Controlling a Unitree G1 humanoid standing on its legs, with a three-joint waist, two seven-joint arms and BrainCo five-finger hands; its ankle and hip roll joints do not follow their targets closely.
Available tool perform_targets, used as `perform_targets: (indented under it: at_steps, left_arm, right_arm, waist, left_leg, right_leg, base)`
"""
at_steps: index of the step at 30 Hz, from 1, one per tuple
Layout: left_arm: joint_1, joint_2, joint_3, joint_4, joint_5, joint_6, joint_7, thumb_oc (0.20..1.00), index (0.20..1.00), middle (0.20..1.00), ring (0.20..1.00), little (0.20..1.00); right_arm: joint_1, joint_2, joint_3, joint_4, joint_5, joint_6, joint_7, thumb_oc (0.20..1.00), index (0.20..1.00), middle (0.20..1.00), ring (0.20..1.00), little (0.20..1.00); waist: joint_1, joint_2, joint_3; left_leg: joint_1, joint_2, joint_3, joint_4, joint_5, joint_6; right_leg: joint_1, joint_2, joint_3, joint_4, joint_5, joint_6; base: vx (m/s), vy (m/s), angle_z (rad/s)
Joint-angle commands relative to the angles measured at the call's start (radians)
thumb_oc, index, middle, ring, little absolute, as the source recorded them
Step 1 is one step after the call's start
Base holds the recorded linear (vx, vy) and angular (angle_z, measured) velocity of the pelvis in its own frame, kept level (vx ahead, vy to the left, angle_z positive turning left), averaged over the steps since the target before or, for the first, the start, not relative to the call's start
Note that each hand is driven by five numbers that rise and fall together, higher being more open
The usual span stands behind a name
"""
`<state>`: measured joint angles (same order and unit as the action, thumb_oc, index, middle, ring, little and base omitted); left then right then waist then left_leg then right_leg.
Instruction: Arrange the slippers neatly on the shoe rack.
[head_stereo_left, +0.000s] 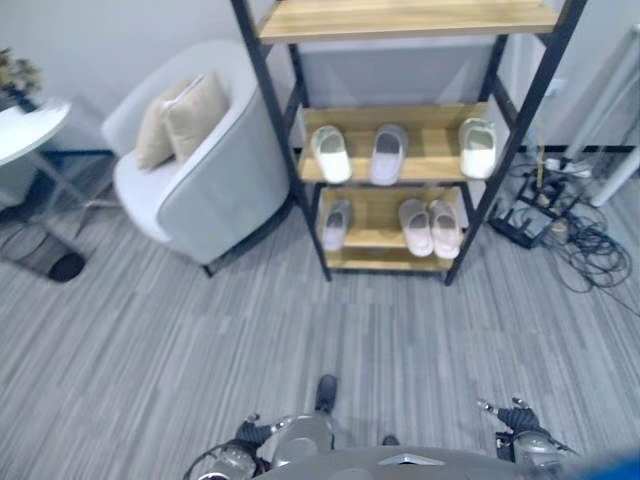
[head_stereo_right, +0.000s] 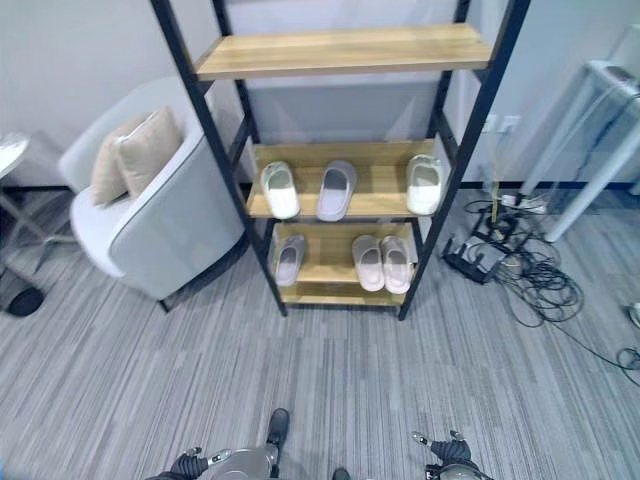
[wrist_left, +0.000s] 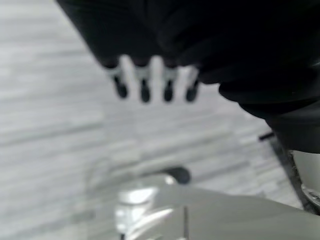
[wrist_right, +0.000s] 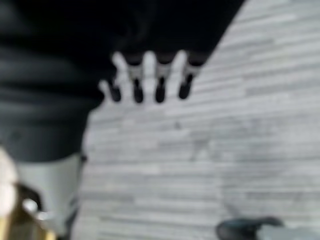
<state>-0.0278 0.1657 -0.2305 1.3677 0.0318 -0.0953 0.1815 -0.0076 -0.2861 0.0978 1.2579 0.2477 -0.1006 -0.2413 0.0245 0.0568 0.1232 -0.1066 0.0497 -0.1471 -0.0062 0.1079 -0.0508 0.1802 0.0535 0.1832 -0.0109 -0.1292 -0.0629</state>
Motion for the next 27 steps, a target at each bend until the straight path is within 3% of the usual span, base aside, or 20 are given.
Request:
perform_targets:
  at_steps: [1,5,6,8,11,14,19,23,25,27]
  left_arm:
    - [0.016,0.005,-0.005,0.027,0.012,0.004,0.022,1.0,1.0,1.0,1.0,1.0]
    - [-0.005,0.015,-0.011,-0.002,0.007,-0.001,0.031,1.0,1.0,1.0,1.0,1.0]
    - [-0.014,0.02,-0.016,-0.019,0.009,-0.001,0.036,1.0,1.0,1.0,1.0,1.0]
    - [-0.022,0.026,-0.018,-0.027,0.007,-0.001,0.036,1.0,1.0,1.0,1.0,1.0]
    - [-0.033,0.032,-0.021,-0.03,0.012,-0.003,0.04,1.0,1.0,1.0,1.0,1.0]
    - [-0.037,0.042,-0.002,-0.019,0.003,-0.007,0.035,1.0,1.0,1.0,1.0,1.0]
    - [-0.034,0.03,-0.006,-0.012,0.015,-0.016,0.029,1.0,1.0,1.0,1.0,1.0]
    - [-0.02,0.015,-0.003,-0.01,0.009,-0.023,0.032,1.0,1.0,1.0,1.0,1.0]
    - [-0.012,0.011,-0.002,-0.008,0.009,-0.026,0.033,1.0,1.0,1.0,1.0,1.0]
    - [0.019,0.012,0.005,0.003,0.016,-0.026,0.038,1.0,1.0,1.0,1.0,1.0]
  right_arm:
    - [0.003,0.015,0.004,0.001,0.012,-0.007,0.003,1.0,1.0,1.0,1.0,1.0]
    - [-0.004,0.025,0.008,-0.01,0.01,0.0,0.013,1.0,1.0,1.0,1.0,1.0]
    - [-0.013,0.024,0.012,-0.025,0.008,0.0,0.017,1.0,1.0,1.0,1.0,1.0]
    - [-0.019,0.022,0.015,-0.036,0.009,0.0,0.017,1.0,1.0,1.0,1.0,1.0]
    - [-0.03,0.024,0.029,-0.069,-0.009,-0.004,0.013,1.0,1.0,1.0,1.0,1.0]
    - [-0.034,0.014,0.044,-0.092,-0.03,-0.01,0.015,1.0,1.0,1.0,1.0,1.0]
    - [-0.034,0.011,0.054,-0.119,-0.048,-0.013,0.013,1.0,1.0,1.0,1.0,1.0]
    - [-0.037,-0.003,0.039,-0.125,-0.06,-0.012,0.004,1.0,1.0,1.0,1.0,1.0]
    - [-0.026,-0.013,0.025,-0.127,-0.064,-0.011,-0.003,1.0,1.0,1.0,1.0,1.0]
    - [-0.028,-0.038,0.051,-0.189,-0.092,-0.027,0.005,1.0,1.0,1.0,1.0,1.0]
  waist:
    - [0.03,-0.068,-0.065]
    - [0.027,-0.064,-0.084]
    - [0.019,-0.057,-0.075]
    - [0.014,-0.051,-0.066]
    - [0.013,-0.034,-0.05]
    - [0.0,-0.027,-0.038]
    - [-0.02,-0.026,-0.006]
    - [-0.026,-0.019,-0.002]
    - [-0.025,-0.023,-0.009]
    - [-0.001,-0.026,-0.041]
  left_leg:
    - [-0.063,-0.069,0.028,0.104,-0.079,0.05]
    - [-0.025,-0.111,0.059,0.113,-0.125,0.089]
    - [-0.003,-0.127,0.069,0.112,-0.139,0.108]
    - [0.006,-0.133,0.076,0.113,-0.146,0.118]
    - [0.05,-0.138,0.099,0.104,-0.17,0.131]
    - [0.1,-0.127,0.112,0.074,-0.195,0.123]
    - [0.145,-0.114,0.108,0.066,-0.221,0.11]
    - [0.175,-0.098,0.101,0.072,-0.245,0.088]
    - [0.186,-0.096,0.092,0.075,-0.254,0.078]
    - [0.191,-0.038,0.056,0.073,-0.237,0.037]
  right_leg:
    - [-0.054,-0.122,-0.034,0.14,-0.018,0.136]
    - [-0.098,-0.161,-0.017,0.237,0.032,0.176]
    - [-0.148,-0.175,-0.01,0.333,0.108,0.186]
    - [-0.173,-0.179,-0.008,0.381,0.143,0.185]
    - [-0.231,-0.218,-0.096,0.447,0.154,0.175]
    - [-0.285,-0.21,-0.173,0.289,0.108,0.169]
    - [-0.33,-0.234,-0.205,0.159,0.175,0.2]
    - [-0.338,-0.268,-0.172,0.138,0.219,0.219]
    - [-0.317,-0.267,-0.158,0.12,0.208,0.221]
    - [-0.282,-0.224,-0.171,0.129,0.151,0.194]
  base:
    - [0.16,0.166,-0.45]
    - [0.17,0.241,-0.26]
    - [0.14,0.282,-0.07]
    - [0.07,0.172,-0.08]
    - [0.11,0.155,-0.11]
    - [0.17,0.001,-0.39]
    - [0.12,-0.1,-0.14]
    - [0.17,-0.205,0.05]
    - [0.16,-0.29,0.12]
    - [0.24,-0.605,0.22]
